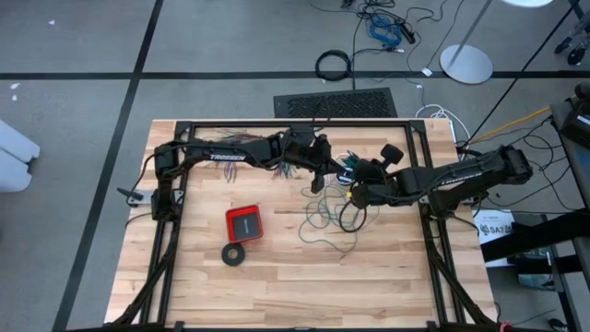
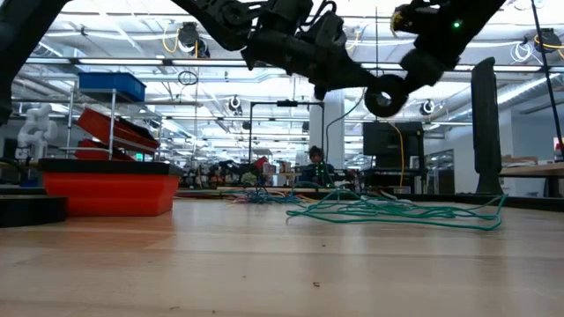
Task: Coil cords
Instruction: Coil the green wire onto the spool
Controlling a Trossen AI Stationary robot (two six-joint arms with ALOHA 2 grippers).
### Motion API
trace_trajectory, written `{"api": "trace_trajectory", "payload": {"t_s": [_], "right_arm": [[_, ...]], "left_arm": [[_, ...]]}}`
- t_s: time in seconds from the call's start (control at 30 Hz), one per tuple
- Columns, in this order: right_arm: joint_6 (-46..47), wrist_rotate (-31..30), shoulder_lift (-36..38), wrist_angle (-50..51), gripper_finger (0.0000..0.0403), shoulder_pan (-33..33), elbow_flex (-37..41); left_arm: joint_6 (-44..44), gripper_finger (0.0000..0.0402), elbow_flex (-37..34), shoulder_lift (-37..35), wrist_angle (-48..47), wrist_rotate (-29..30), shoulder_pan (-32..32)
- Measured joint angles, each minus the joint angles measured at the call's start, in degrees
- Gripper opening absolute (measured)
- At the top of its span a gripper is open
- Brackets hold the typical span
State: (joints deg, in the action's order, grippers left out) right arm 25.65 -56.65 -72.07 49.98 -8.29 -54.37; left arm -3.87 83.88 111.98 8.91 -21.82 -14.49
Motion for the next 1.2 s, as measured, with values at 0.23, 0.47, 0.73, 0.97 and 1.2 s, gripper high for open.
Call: {"api": "trace_trajectory", "payload": {"t_s": [0.23,0.47,0.73,0.97,1.2], "right_arm": [[-2.3,-2.8,0.0,-6.9,0.0000,0.0,0.0],[-2.8,-5.4,0.0,-12.5,0.0000,0.0,0.0],[-5.4,-6.7,0.0,-21.2,0.0000,0.0,0.0],[-2.9,-9.3,0.1,-21.6,0.0000,-0.5,0.0],[-2.4,-9.9,1.6,-22.6,0.0000,-1.9,0.0]], "left_arm": [[0.0,0.0001,0.0,0.0,3.6,2.5,2.0],[-1.2,0.0001,0.0,0.0,3.8,6.1,3.7],[-1.6,0.0001,0.0,0.5,6.2,11.1,4.4],[-1.3,0.0001,-2.2,0.5,10.8,16.1,4.6],[-1.0,0.0001,-8.6,0.5,24.5,23.1,4.6]]}}
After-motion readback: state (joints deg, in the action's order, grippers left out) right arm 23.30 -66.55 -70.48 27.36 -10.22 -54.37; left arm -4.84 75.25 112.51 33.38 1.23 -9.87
